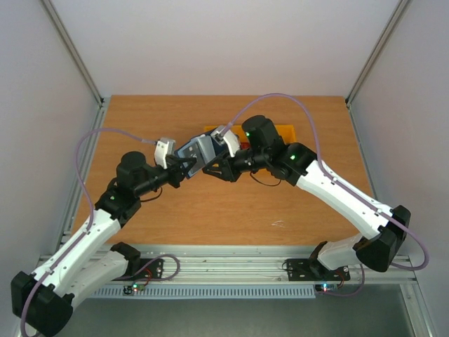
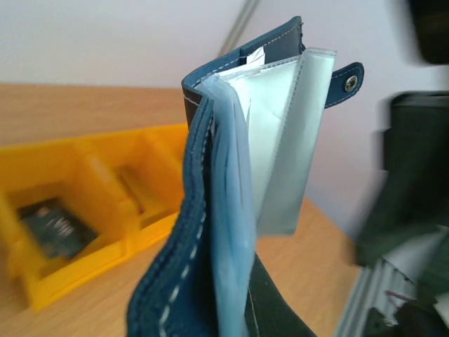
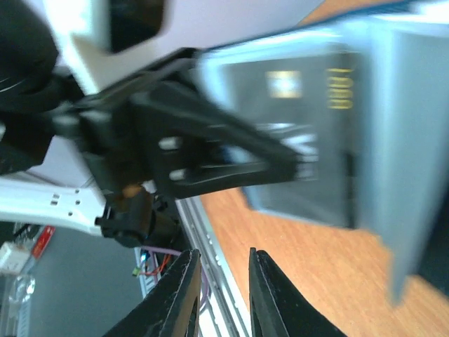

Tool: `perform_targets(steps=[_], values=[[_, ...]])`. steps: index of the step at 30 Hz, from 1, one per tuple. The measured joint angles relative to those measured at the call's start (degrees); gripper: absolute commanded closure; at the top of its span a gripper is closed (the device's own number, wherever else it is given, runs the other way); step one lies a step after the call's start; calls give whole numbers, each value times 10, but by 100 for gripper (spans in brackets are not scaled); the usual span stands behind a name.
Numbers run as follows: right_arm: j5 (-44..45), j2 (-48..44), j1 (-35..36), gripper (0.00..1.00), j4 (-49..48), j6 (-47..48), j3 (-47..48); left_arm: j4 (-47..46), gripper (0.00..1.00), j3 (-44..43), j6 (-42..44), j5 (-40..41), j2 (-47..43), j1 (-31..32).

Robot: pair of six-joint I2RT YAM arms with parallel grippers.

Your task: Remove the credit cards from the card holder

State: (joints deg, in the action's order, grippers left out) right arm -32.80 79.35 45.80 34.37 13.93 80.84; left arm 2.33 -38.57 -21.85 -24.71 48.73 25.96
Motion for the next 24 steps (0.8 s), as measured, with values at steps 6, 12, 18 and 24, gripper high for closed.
perform_targets(steps=[6,12,18,24], values=[[-7,-11,-34,78,-16,-10,-11,-120,100,21,-30,-101,-23,0],[-16,-31,-35,75,-13,1,-11,-172,100,28,-47,-172,-21,-4],[-43,-45,-35,75,-13,15,-11,-209,100,28,-61,-219,-18,-8],[-72,-49,-35,86,-14,22,-11,-233,100,28,-70,-254,-14,-12]])
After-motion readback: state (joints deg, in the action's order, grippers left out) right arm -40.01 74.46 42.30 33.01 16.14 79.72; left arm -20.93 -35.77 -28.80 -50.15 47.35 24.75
